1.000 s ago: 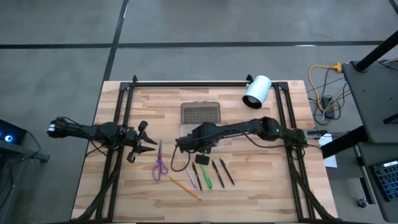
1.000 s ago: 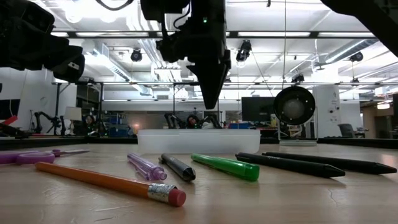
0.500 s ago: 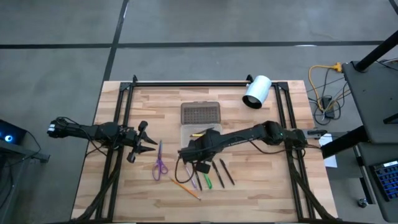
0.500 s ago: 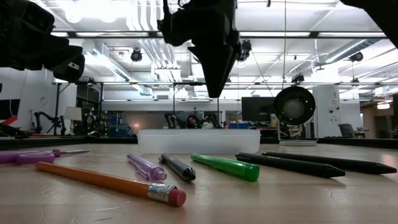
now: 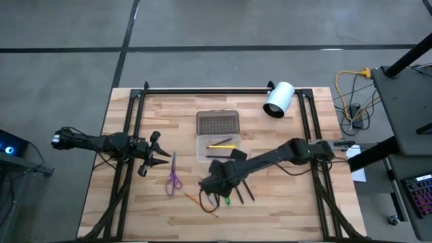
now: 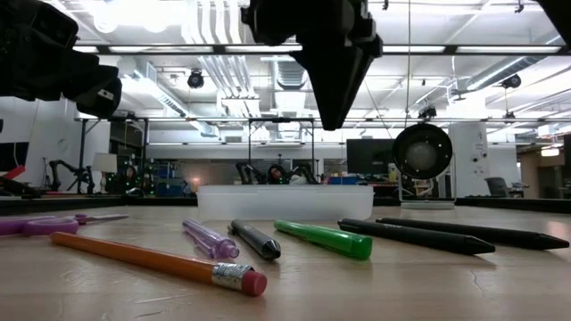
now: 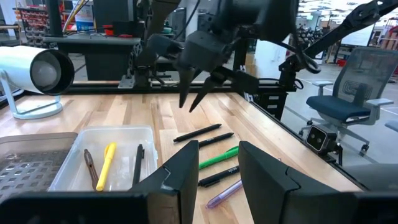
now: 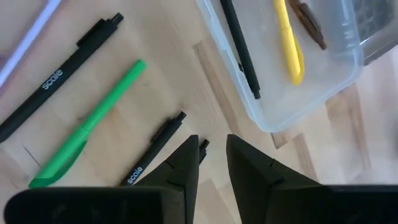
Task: Pick & place school supplies into a supply box
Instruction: Put the black pen into the supply box
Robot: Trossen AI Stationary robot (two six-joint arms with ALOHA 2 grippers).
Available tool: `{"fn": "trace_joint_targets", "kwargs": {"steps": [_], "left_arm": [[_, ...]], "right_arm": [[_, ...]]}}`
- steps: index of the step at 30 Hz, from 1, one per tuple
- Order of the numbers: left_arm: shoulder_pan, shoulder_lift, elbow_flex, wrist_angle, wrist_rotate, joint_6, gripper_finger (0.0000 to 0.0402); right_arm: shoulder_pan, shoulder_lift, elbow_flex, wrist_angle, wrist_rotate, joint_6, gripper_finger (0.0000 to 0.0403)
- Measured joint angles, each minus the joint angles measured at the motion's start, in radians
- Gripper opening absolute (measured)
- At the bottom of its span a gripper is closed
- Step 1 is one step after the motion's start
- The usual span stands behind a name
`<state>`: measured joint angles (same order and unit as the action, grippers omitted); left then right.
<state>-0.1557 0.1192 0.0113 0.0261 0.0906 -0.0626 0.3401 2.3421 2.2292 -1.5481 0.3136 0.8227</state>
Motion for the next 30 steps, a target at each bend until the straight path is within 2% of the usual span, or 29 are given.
{"fn": "trace_joint_targets", "kwargs": {"steps": [10, 18, 22, 26, 30], "left_arm": [[0.000, 0.000, 0.000, 0.000, 0.000, 0.000, 0.0099], [0.000, 0.000, 0.000, 0.000, 0.000, 0.000, 0.0099], [0.000, 0.000, 0.000, 0.000, 0.000, 0.000, 0.0099], [0.000, 0.003, 0.000, 0.000, 0.000, 0.000, 0.0099], [0.000, 0.013, 0.000, 0.000, 0.000, 0.000, 0.0099]], "right_arm": [[0.081, 0.000, 0.000, 0.011, -0.004, -0.016, 0.0082], [0.107, -0.002, 0.005, -0.025, 0.023, 0.179, 0.0072], [0.098, -0.057, -0.026, -0.022, 0.033, 0.262, 0.0068], [0.096, -0.153, -0.106, -0.015, 0.097, 0.376, 0.0072], [0.095, -0.245, -0.236, 0.035, 0.070, 0.499, 0.0078]]}}
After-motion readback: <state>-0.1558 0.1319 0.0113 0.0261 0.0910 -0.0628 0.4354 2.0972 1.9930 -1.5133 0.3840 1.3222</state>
